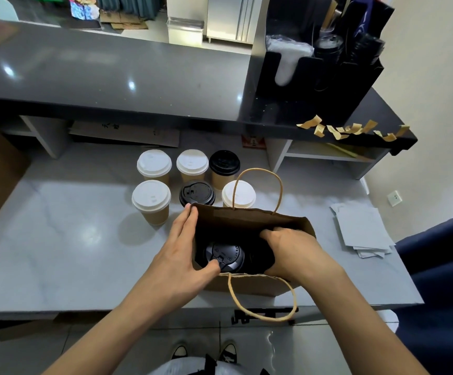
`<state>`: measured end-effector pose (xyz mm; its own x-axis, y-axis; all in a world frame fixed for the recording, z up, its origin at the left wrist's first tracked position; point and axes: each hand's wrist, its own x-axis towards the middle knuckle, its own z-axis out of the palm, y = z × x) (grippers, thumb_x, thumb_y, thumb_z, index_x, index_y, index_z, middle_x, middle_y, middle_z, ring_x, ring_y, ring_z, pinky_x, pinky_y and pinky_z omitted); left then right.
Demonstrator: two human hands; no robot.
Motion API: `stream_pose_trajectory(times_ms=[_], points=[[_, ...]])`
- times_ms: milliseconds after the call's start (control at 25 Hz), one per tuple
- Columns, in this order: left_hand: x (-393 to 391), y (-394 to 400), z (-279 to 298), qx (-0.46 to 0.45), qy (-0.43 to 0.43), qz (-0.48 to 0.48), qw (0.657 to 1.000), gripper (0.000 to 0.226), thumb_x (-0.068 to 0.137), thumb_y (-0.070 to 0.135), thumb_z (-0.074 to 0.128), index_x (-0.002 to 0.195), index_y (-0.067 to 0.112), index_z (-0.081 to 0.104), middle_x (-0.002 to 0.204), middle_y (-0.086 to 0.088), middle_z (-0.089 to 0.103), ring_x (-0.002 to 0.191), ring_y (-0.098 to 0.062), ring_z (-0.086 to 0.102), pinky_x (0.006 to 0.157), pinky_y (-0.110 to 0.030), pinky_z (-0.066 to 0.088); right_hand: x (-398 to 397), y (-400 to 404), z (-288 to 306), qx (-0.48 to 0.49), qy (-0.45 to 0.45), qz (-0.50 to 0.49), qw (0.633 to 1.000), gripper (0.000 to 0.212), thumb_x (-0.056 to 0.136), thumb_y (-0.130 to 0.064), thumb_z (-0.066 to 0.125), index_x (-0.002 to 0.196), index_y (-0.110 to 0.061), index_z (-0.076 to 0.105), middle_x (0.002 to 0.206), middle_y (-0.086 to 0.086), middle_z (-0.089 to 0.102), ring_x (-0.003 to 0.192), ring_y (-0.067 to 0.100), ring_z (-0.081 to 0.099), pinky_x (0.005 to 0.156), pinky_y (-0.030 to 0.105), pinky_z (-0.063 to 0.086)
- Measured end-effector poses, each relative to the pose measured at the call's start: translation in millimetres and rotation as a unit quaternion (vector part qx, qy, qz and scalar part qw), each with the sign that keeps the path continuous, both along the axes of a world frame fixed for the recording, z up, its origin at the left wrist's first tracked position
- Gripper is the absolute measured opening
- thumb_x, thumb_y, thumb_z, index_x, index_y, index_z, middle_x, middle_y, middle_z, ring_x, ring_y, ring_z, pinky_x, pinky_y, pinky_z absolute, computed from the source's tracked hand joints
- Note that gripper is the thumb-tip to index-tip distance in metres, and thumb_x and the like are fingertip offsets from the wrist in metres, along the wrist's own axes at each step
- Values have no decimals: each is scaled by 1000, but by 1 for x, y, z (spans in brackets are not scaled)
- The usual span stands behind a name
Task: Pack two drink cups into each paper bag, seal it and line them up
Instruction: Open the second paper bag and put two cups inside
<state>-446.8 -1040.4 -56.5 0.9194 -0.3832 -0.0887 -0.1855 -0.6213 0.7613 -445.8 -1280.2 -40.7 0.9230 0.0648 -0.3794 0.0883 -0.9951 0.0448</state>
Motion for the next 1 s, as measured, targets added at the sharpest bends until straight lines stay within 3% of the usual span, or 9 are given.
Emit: stream_pose_trajectory(times_ms=[120, 240, 360, 520, 720, 1000], points=[[1, 3, -2, -2, -3, -6, 1000, 103, 81, 56, 60, 160, 37, -4, 159, 35, -12, 147, 3, 14, 114, -38, 39, -11, -1, 8, 51, -39, -27, 998, 51, 85, -45, 68, 132, -30, 56, 122, -5, 63, 111, 20, 62, 87, 36, 55], [2, 8, -5, -5, -10, -20, 1000, 103, 84, 54, 63, 160, 37, -4, 160, 35, -13, 148, 1, 15, 110, -40, 44, -24, -5, 15, 73, -172, -20, 982, 33, 89, -28, 70, 121, -27, 68, 114, -3, 66, 107, 24, 60, 90, 38, 49], [3, 11, -7, -6, -20, -36, 999, 103, 82, 59, 60, 160, 38, -4, 160, 35, -14, 147, 4, 13, 108, -41, 46, -44, -13, 16, 83, -309, -74, 944, 24, 79, -10, 79, 102, -18, 76, 109, 8, 64, 98, 32, 60, 86, 45, 47], [4, 9, -9, -22, -33, -57, 998, 103, 82, 57, 63, 160, 36, -2, 162, 33, -10, 147, 7, 11, 110, -41, 45, -67, -25, 8, 117, -302, -209, 923, 26, 91, -23, 70, 116, -21, 71, 122, 3, 59, 107, 25, 57, 93, 43, 47], [0, -7, -11, -28, -38, -91, 995, 102, 86, 49, 68, 160, 35, -1, 163, 31, -8, 144, 13, 4, 122, -33, 26, -87, -39, 5, 157, -267, -271, 911, 39, 99, -33, 55, 137, -28, 58, 132, -10, 61, 110, 13, 60, 95, 36, 51], [-2, -35, -6, -33, -35, -108, 993, 102, 86, 46, 69, 160, 35, 0, 162, 31, -5, 149, 4, 13, 109, -41, 45, -92, -74, 2, 174, -264, -291, 903, 36, 99, -31, 55, 135, -31, 58, 130, -12, 63, 99, 8, 59, 89, 34, 51]])
